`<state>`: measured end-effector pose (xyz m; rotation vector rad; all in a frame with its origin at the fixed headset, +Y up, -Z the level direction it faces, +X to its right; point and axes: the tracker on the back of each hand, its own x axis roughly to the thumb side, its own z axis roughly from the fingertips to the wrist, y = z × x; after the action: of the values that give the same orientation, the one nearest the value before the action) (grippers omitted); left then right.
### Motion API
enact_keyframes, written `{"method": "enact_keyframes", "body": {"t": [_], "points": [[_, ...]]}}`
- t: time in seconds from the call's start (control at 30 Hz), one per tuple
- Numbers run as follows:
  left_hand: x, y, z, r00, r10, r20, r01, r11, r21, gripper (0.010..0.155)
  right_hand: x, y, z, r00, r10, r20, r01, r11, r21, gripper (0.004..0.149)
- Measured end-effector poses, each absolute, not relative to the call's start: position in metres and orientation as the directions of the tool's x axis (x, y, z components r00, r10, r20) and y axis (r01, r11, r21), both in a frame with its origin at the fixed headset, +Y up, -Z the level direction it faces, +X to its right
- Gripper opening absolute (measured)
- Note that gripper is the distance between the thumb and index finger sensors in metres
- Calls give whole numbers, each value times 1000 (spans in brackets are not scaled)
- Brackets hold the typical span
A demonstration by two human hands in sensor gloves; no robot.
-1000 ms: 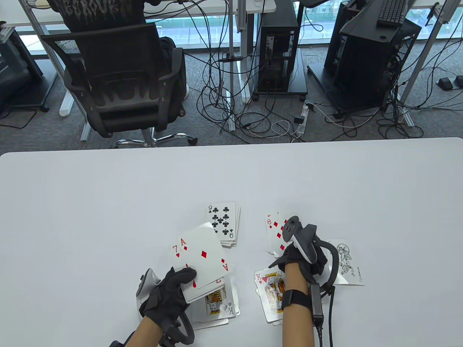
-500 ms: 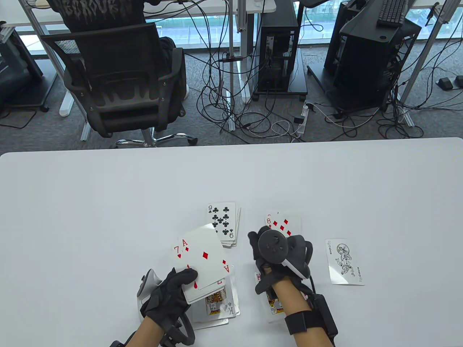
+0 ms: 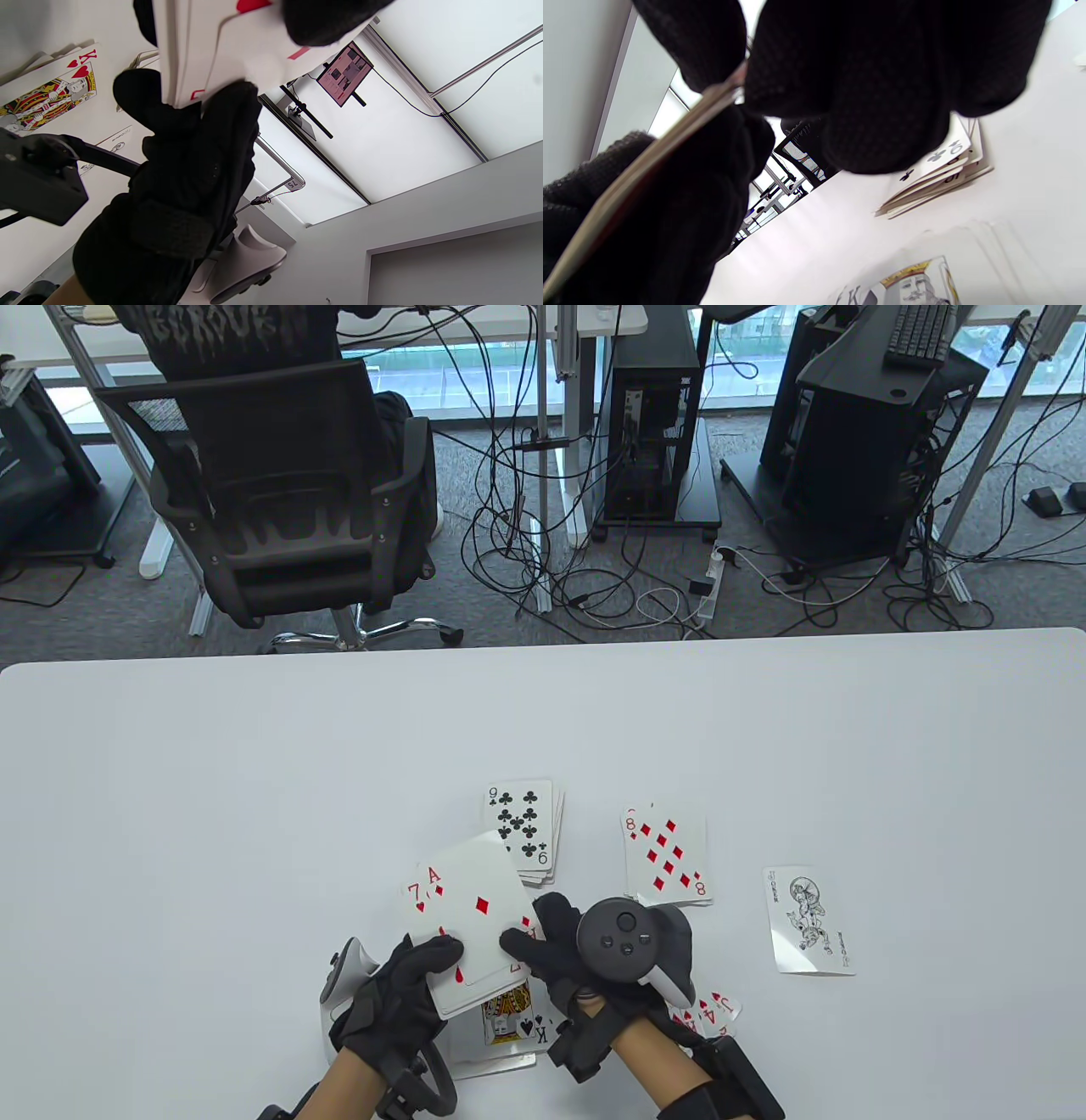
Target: Playing card suit sorting
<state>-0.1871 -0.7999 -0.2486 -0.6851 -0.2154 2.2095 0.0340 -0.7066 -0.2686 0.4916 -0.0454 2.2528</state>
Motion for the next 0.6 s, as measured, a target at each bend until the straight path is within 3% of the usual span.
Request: {"method": "enact_keyframes", "body": {"t": [0.33,0.6], "points": [[-187,-800,-248,-528,745,-409,-655,-663,-363,52,48,-706,-275,-643,691,330,-718,-694,55,41],[-186,-799,-248,-541,732,-414,-644,-677,-355,52,95,-701,-309,-554,801,227,-822,-569,-1,40]]}}
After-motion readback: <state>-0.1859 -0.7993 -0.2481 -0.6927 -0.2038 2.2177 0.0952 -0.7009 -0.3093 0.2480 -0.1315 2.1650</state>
